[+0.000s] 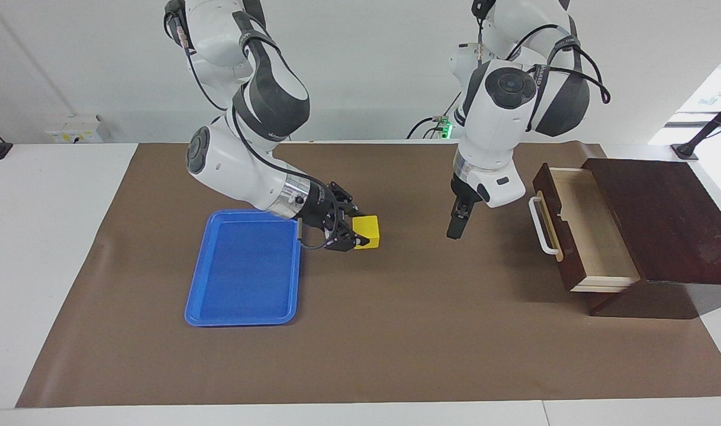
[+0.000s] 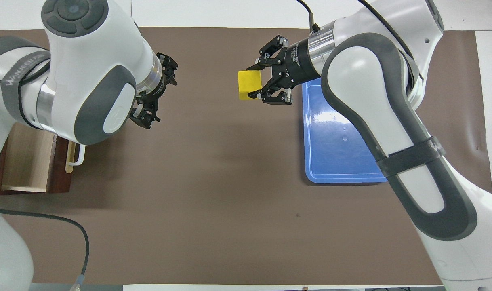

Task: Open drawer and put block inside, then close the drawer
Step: 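Lift the block with the right gripper while the left gripper approaches it, then grasp the block with the left gripper and open the right gripper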

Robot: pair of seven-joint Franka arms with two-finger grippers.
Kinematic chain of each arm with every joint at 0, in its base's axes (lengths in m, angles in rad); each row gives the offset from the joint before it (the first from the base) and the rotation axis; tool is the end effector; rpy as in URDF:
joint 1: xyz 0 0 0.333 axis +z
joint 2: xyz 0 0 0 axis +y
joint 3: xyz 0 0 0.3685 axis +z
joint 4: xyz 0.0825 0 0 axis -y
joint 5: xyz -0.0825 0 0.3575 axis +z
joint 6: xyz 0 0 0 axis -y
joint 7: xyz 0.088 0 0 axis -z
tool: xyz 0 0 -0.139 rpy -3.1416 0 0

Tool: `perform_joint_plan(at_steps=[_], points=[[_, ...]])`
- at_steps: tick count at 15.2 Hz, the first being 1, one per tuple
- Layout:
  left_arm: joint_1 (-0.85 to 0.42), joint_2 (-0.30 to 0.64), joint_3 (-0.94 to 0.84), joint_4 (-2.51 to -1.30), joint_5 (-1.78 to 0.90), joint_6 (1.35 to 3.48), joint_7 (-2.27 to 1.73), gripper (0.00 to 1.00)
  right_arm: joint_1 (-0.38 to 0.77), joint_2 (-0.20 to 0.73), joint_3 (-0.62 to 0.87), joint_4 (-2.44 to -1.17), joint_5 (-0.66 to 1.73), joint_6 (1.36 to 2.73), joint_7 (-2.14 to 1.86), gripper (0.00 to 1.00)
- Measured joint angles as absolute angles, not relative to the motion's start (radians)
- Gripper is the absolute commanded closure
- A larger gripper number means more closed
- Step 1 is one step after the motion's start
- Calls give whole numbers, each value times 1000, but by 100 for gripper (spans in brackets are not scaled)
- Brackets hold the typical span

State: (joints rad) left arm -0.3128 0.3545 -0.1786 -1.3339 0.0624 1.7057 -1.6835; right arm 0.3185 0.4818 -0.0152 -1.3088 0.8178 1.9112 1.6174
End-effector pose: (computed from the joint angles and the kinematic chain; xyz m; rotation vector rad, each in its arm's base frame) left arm 0.5946 -0.2856 0.5552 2.5799 1.7574 0.0170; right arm 0.6658 0.2888 0.5274 -1.7849 1.7489 0.7540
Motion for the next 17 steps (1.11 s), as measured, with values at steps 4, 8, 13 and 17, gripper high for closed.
perform_joint_plan(at_steps=[4, 8, 13, 17], points=[[-340, 383, -179, -1276, 59, 1712, -1944, 5, 354, 482, -14, -1309, 819, 1936, 1618, 100], [-374, 402, -178, -1241, 28, 1707, -2050, 5, 362, 482, -14, -1309, 819, 1946, 1618, 100], [-394, 407, -177, -1237, 18, 1695, -2071, 5, 409, 482, -13, -1309, 819, 2013, 1622, 100], [-409, 408, -175, -1237, 21, 1694, -2086, 5, 437, 482, -14, -1310, 819, 2053, 1637, 100]])
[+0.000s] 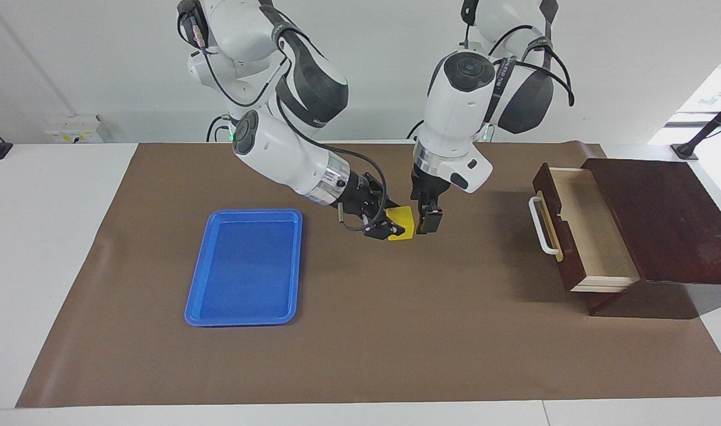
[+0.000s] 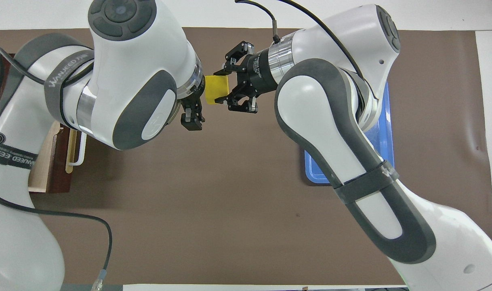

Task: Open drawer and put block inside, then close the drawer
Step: 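Grasp the block with the left gripper and open the right gripper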

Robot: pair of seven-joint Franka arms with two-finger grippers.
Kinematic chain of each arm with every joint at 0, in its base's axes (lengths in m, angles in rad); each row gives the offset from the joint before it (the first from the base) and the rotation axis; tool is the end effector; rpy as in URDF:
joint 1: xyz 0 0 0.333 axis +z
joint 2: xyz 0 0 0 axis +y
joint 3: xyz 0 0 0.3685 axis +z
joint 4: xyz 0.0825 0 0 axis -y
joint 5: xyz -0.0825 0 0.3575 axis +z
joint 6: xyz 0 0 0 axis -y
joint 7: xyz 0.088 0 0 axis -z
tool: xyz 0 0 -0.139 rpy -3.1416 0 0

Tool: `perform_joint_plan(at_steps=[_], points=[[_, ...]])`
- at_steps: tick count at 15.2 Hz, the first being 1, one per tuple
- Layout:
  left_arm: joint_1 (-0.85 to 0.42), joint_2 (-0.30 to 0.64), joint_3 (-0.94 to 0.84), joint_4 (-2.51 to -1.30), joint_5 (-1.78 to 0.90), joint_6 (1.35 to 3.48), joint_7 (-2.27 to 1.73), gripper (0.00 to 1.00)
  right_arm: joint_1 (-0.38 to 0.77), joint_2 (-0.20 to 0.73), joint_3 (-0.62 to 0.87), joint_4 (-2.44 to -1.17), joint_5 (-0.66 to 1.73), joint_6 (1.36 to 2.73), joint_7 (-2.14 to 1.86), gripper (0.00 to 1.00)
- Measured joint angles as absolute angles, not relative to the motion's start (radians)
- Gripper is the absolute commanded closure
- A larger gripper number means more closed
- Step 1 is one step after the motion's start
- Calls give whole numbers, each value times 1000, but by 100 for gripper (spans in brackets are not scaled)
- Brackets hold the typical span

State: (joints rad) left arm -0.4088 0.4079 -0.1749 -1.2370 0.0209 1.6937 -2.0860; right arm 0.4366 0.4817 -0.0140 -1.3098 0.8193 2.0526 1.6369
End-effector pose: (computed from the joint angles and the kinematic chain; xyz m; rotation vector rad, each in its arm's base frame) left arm 0.5809 -0.3500 0.5629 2.2341 2.1155 -0.0519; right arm 0.6467 0.3596 0.5372 -1.7854 1.6810 0.6831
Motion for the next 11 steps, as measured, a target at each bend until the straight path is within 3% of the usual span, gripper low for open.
perform_joint_plan(at_steps=[11], points=[[-416, 410, -164, -1237, 28, 1694, -2087, 5, 443, 482, -14, -1312, 819, 2068, 1639, 100]])
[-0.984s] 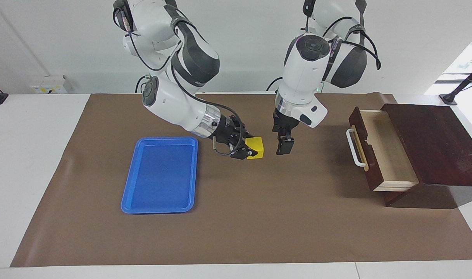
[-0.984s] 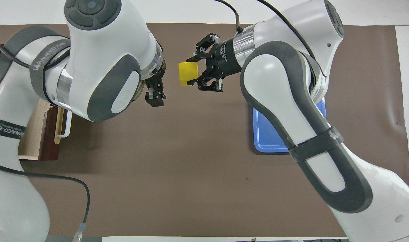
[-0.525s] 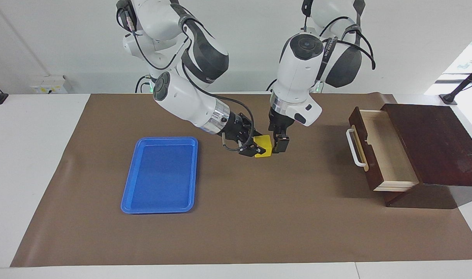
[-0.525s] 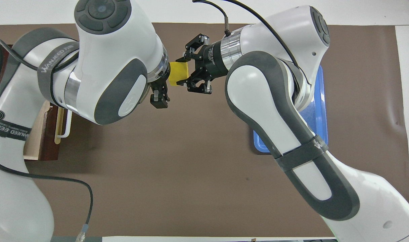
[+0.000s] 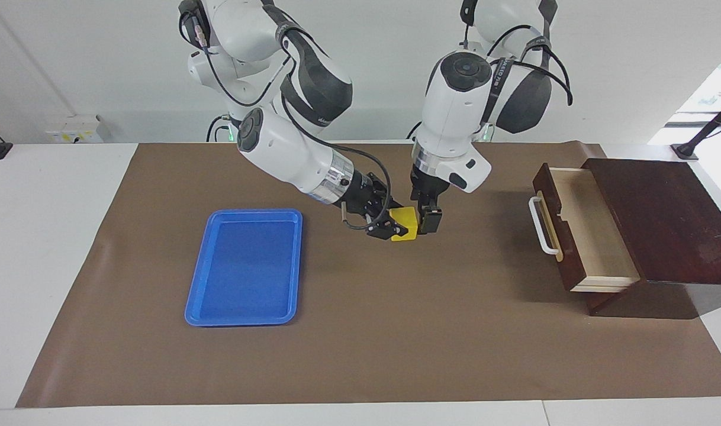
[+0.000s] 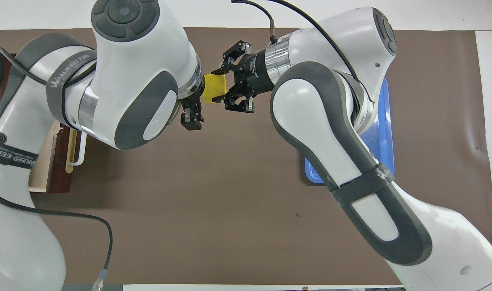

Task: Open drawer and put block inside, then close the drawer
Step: 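Grasp the block with the left gripper and open the right gripper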

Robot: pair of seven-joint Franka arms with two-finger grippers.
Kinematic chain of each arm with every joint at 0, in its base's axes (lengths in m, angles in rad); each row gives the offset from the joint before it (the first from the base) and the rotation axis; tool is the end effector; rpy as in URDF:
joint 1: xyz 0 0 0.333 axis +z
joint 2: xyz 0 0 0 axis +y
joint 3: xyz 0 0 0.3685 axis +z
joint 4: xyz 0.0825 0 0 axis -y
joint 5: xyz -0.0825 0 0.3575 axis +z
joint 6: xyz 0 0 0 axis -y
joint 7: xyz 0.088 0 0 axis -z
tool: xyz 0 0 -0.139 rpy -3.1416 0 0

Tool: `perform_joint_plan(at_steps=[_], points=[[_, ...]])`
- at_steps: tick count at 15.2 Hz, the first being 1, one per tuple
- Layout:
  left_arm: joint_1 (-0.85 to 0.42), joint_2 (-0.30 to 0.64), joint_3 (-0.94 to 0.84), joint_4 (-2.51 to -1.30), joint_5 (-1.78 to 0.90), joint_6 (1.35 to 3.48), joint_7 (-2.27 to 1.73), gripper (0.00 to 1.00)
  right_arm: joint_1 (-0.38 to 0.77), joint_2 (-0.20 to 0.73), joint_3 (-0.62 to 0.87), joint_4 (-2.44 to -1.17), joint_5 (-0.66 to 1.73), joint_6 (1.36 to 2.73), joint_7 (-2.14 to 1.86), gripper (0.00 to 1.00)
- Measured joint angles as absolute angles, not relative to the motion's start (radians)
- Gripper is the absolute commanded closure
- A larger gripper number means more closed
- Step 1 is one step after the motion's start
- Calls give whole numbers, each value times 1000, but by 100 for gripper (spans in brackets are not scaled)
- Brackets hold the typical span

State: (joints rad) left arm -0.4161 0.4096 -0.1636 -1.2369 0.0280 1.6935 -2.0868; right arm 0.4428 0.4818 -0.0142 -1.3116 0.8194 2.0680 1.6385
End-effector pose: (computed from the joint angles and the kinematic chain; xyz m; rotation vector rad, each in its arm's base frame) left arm 0.5824 -0.3485 0.5613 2.2346 2.1226 -0.0360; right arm 0.6464 0.3626 0.5374 -1.7791 1.6797 0.6737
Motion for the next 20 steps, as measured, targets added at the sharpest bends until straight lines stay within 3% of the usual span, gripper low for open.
perform_joint_plan(at_steps=[8, 13, 20], points=[[-421, 440, -143, -1229, 29, 1690, -2087, 5, 463, 482, -13, -1312, 819, 2070, 1640, 100], [-489, 538, -94, -1106, 52, 1618, -2088, 5, 465, 484, -21, -1324, 819, 2070, 1641, 100], [-493, 550, -90, -1082, 53, 1595, -2088, 5, 466, 484, -21, -1324, 819, 2070, 1641, 100]])
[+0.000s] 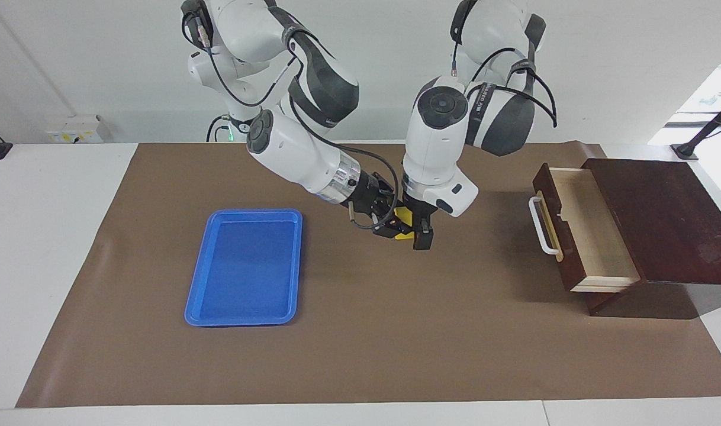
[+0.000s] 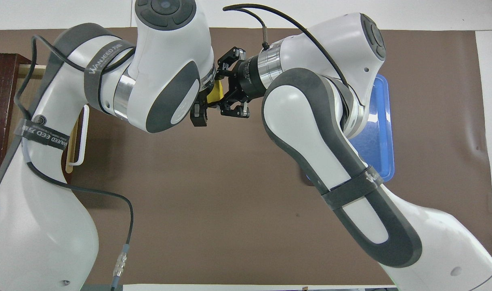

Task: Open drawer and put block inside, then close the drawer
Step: 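Grasp the block with the left gripper and open the right gripper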

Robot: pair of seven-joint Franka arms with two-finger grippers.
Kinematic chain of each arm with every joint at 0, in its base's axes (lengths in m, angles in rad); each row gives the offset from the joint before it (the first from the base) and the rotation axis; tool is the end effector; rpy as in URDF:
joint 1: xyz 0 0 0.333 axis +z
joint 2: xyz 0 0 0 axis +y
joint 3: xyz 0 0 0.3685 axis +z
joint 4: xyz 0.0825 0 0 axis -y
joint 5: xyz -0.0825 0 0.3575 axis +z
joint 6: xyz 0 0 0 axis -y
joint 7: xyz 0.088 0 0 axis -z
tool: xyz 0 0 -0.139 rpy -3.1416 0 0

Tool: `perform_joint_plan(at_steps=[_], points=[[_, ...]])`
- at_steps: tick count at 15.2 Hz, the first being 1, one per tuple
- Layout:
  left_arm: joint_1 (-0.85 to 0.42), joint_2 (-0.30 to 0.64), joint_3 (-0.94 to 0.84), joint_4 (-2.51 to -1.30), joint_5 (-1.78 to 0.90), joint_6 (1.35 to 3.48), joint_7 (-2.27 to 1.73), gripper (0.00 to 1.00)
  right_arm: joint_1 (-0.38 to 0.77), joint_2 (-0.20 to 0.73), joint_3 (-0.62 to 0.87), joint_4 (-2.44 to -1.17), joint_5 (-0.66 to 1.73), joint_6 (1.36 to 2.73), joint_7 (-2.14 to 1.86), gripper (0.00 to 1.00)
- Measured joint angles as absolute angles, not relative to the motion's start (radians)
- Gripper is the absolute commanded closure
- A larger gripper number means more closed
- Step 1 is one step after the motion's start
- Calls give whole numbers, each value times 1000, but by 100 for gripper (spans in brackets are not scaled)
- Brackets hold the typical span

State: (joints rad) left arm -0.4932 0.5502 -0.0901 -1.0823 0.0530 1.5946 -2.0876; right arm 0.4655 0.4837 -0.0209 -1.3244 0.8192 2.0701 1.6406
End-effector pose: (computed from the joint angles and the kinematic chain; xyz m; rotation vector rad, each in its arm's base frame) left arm 0.6042 -0.3680 0.5230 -2.2567 -2.1330 0.0045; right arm 0.6396 0.3735 0.5297 -1.7977 1.6822 0.6852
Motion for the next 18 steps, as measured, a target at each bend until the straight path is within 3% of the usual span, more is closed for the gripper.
perform_joint_plan(at_steps=[18], points=[[-491, 550, -90, -1014, 52, 1543, -2088, 7, 466, 480, -16, -1320, 819, 2070, 1641, 100]])
